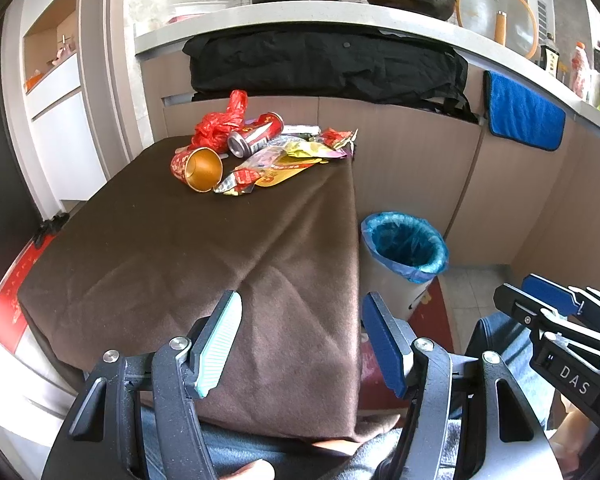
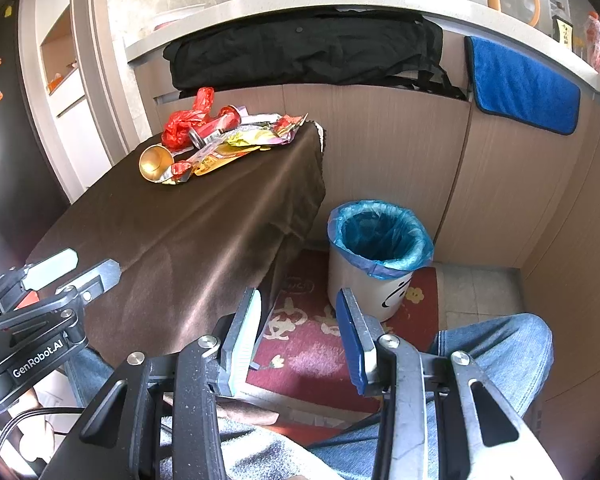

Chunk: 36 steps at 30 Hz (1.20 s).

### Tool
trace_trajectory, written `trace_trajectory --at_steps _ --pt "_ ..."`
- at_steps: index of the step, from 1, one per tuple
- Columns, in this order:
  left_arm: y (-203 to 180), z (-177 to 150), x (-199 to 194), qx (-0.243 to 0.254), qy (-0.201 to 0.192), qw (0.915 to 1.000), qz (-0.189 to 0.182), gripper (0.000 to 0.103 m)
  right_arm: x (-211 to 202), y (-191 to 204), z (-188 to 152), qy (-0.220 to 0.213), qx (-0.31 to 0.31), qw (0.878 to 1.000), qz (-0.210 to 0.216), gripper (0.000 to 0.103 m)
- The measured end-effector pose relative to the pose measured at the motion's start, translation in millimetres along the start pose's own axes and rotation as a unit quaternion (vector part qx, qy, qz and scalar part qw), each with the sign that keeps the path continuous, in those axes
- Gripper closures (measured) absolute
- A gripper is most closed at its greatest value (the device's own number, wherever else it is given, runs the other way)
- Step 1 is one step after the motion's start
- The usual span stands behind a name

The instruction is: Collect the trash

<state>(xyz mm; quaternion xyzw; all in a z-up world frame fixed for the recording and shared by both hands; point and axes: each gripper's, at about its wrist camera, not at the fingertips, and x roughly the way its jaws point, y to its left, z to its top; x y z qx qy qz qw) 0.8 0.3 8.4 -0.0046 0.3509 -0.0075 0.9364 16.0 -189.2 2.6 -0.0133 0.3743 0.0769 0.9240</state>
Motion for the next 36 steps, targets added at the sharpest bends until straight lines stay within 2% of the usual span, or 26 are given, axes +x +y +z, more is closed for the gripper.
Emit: trace_trajectory --at_steps 36 --pt "-1.5 -2.2 2.7 -0.001 0.000 1.0000 -0.001 0.040 2.4 0.8 -1.0 -0.001 -0.002 1.000 0.002 0.067"
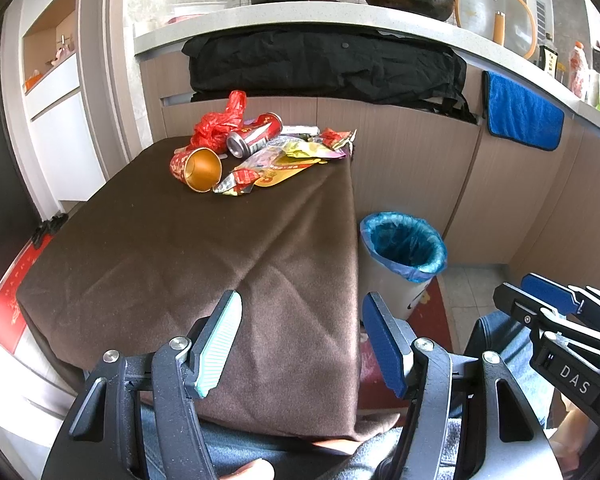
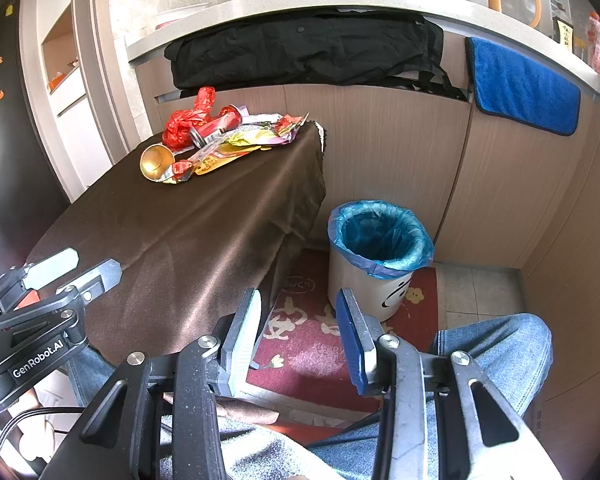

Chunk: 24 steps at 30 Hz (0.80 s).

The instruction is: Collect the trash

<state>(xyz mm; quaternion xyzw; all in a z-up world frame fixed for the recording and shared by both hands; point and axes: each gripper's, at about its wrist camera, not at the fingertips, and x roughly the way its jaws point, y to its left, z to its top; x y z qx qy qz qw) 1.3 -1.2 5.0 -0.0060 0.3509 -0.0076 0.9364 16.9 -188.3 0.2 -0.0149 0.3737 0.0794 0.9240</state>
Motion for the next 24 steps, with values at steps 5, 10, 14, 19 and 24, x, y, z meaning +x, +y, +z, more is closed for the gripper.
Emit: trace_trajectory --at_steps 5,10,14,19,24 --pt "-0.3 -0.4 -0.1 -0.001 -0.001 1.0000 0.001 0.040 -0.5 0.0 0.1 0.000 0.000 1.000 0.000 0.067" --pt "-1.0 -0.2 0.4 0.000 0.000 1.0000 0.000 0.040 -0.8 -0.4 0.1 0.000 -0.001 1.000 0.001 0.067" --pt "-0.5 -0.3 0.0 -0.001 -0.001 1.0000 0.000 0.040 -0.7 -0.3 0.0 0.000 0.000 1.000 0.001 0.067" --pt "-1.7 -0.6 0.3 -0.001 0.000 1.0000 0.000 0.040 -2.0 -1.4 1.0 -0.001 0.001 1.000 0.000 0.067" --pt "-0.6 -1.0 -0.1 -0.001 -0.001 1.0000 0.000 0.040 -2.2 -2.8 2.4 -0.002 0.000 1.000 -0.001 0.067"
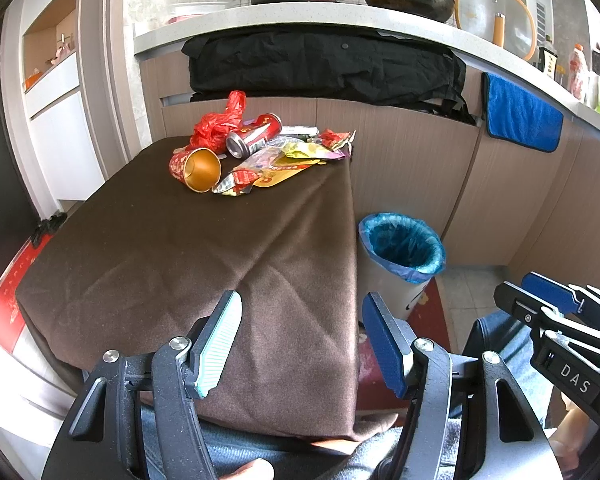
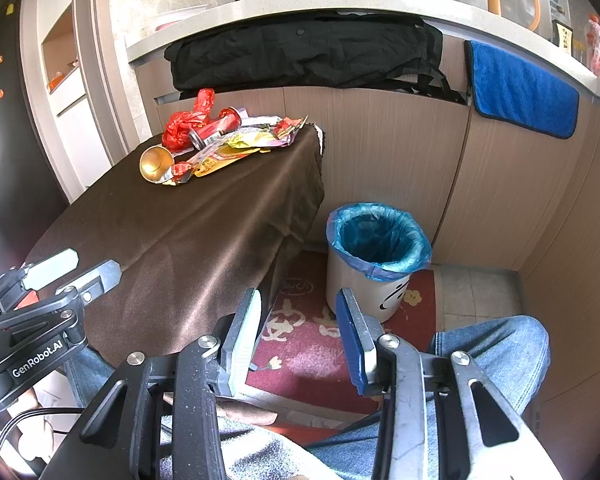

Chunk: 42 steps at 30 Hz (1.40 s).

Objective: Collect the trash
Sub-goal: 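Move the left gripper to the red paper cup and close on its rim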

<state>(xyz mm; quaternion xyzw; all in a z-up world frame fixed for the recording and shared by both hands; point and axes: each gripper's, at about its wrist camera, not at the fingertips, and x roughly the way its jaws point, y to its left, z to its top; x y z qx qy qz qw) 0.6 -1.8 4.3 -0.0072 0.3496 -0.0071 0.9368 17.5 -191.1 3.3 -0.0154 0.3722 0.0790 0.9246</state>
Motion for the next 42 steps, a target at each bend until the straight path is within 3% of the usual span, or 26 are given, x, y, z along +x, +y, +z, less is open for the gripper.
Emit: trace_trajectory --at_steps 8,13,19,24,26,28,31,35,42 --pt "0.6 4.6 1.5 -0.001 0.000 1.0000 -0.001 0.040 -2.6 -3.5 6.1 -0.004 -0.001 1.000 0.000 0.067" --pt "9.4 33.2 11.1 0.011 -0.027 0.9996 0.006 0.040 6.2 -7.5 29.2 -0.010 -0.018 0.999 0.026 0.067" --pt "53.9 99.4 61.7 0.002 -0.040 0.9991 0.011 0.040 32.7 10.6 90.1 -0.084 -0.093 0.992 0.016 0.067" --pt "116.2 156.8 105.1 -0.053 -0.042 0.9976 -0.014 0.039 75.6 34.8 156.9 -0.136 -0.138 0.981 0.030 0.067" --pt "134.6 171.6 121.2 -0.054 -0.053 0.9971 0.012 0.039 96.0 46.4 176.7 -0.137 -0.143 0.979 0.048 0.067" --pt "144.9 174.6 137.4 -0.047 -0.053 0.9961 0.053 0.039 123.3 56.2 199.2 -0.117 -0.133 0.981 0.085 0.067" --pt "154.4 167.4 163.1 -0.044 -0.008 0.9978 0.049 0.039 158.5 63.0 220.6 -0.091 -0.115 0.981 0.126 0.067" --pt "154.1 154.0 188.1 -0.039 0.020 0.9980 0.047 0.039 191.1 78.2 229.7 -0.093 -0.141 0.979 0.116 0.067" --pt "160.3 149.1 208.4 -0.051 0.000 0.9967 0.064 0.042 233.9 79.9 240.3 -0.063 -0.131 0.980 0.138 0.067"
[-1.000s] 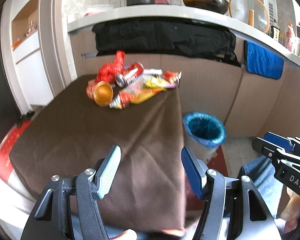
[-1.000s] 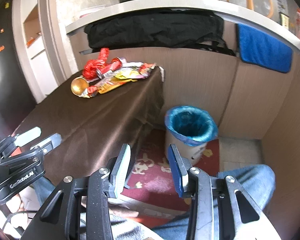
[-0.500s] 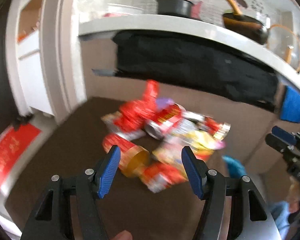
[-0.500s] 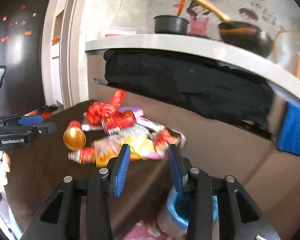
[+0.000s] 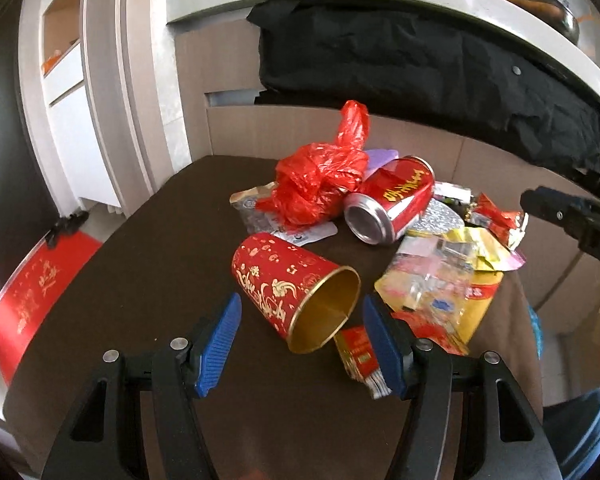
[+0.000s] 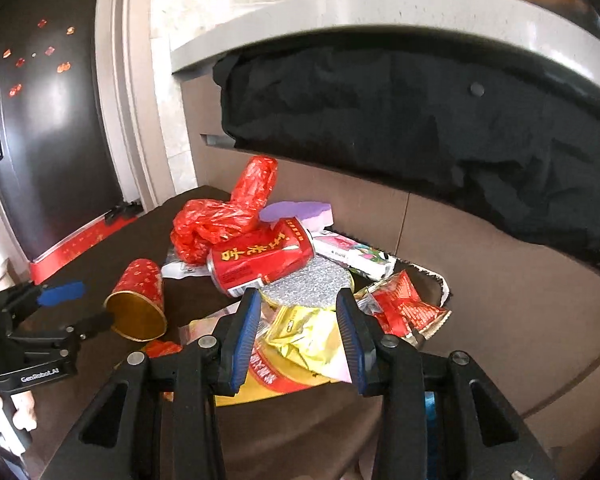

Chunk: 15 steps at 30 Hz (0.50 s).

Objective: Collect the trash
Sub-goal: 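Move the left gripper to the red paper cup and close on its rim, then lift the red cup with the left gripper while the right gripper grasps a clear wrapper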

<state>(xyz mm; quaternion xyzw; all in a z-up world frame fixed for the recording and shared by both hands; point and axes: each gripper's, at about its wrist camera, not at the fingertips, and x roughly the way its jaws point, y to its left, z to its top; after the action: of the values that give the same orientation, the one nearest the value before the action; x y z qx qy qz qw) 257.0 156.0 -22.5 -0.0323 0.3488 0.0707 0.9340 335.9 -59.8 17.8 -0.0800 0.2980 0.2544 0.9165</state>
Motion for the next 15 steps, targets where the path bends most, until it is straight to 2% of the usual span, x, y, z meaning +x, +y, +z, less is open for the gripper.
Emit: trace_trajectory --at_steps 5,6,7,10,15 --pt "-2.6 1.5 18.3 0.031 0.007 0.9993 0.020 0.054 12.4 2.8 -11.2 0.019 0.019 0.999 0.042 0.067" --pt "-1.1 1.9 21.4 0.031 0.006 0.9993 0.021 0.062 13.9 6.0 -14.9 0.024 0.016 0.999 0.041 0.067" --pt "0.7 2.9 25.2 0.031 0.005 0.9992 0.023 0.076 15.9 8.8 -18.6 0.029 0.013 0.999 0.038 0.067" --pt "10.5 6.8 25.8 0.010 -0.002 0.9997 0.022 0.090 22.5 11.8 -25.8 0.039 0.029 0.998 0.043 0.067" --pt "24.9 16.8 5.9 -0.013 -0.026 0.9995 0.011 0.095 44.1 15.3 -33.3 0.071 0.096 0.990 0.079 0.067"
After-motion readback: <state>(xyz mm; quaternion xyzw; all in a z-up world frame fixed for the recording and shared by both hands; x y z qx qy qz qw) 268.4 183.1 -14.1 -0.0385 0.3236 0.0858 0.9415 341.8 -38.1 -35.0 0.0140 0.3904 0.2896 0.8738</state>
